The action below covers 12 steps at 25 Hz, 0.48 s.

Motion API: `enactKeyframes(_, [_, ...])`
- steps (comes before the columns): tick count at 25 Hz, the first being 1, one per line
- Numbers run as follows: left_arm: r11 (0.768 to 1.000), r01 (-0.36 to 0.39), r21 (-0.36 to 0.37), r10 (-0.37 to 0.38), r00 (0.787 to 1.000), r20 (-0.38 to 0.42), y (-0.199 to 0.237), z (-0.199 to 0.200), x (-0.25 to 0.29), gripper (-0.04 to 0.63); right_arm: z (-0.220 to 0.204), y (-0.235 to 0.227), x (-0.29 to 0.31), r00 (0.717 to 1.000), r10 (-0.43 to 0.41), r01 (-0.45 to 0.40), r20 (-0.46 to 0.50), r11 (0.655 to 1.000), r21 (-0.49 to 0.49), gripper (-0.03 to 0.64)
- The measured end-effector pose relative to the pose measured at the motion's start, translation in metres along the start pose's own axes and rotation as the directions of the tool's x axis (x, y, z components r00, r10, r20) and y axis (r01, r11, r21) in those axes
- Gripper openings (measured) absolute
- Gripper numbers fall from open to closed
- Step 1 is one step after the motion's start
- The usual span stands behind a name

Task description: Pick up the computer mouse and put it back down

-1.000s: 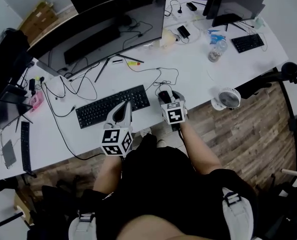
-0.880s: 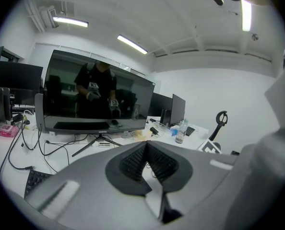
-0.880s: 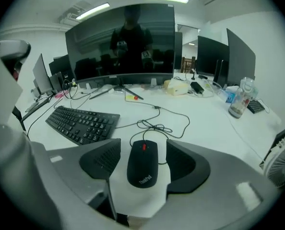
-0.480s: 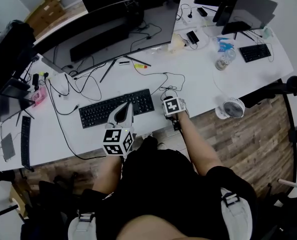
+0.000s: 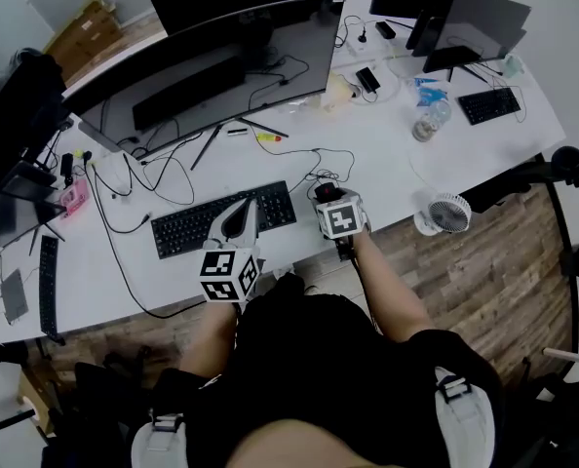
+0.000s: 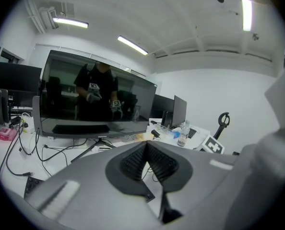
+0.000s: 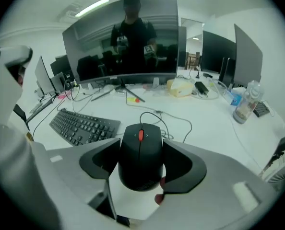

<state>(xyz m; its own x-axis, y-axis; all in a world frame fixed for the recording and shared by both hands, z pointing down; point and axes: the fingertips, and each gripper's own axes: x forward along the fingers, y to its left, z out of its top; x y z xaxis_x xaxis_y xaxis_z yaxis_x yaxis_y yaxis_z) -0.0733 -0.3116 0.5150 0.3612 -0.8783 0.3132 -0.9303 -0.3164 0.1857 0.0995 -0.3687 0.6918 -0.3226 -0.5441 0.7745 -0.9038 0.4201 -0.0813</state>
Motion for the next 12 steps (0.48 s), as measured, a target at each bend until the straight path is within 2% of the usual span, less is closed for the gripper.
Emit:
enactKeyframes(3, [1.000, 0.010, 0.007, -0.010, 1.000, 0.010, -0.003, 0.004, 0.004, 0.052, 0.040, -0.001, -0.039, 0.987, -0.017, 0.019, 0.160, 1.000, -0.014, 0.265])
enactKeyframes(6, [1.000, 0.015, 0.011, -0.016, 1.000, 0.027, -0.005, 0.010, 0.007, 0.052, 0.076, -0.001, -0.079, 0.948, -0.023, 0.023, 0.316, 1.000, 0.003, 0.265])
enactKeyframes(9, [1.000, 0.024, 0.018, -0.025, 0.998, 0.052, -0.005, 0.020, 0.011, 0.052, 0.110, -0.004, -0.119, 0.885, -0.042, 0.034, 0.464, 0.999, 0.027, 0.265])
enactKeyframes(12, [0.999, 0.030, 0.024, -0.032, 0.996, 0.081, -0.005, 0.029, 0.016, 0.052, 0.139, -0.008, -0.157, 0.797, -0.063, 0.042, 0.601, 0.998, 0.048, 0.265])
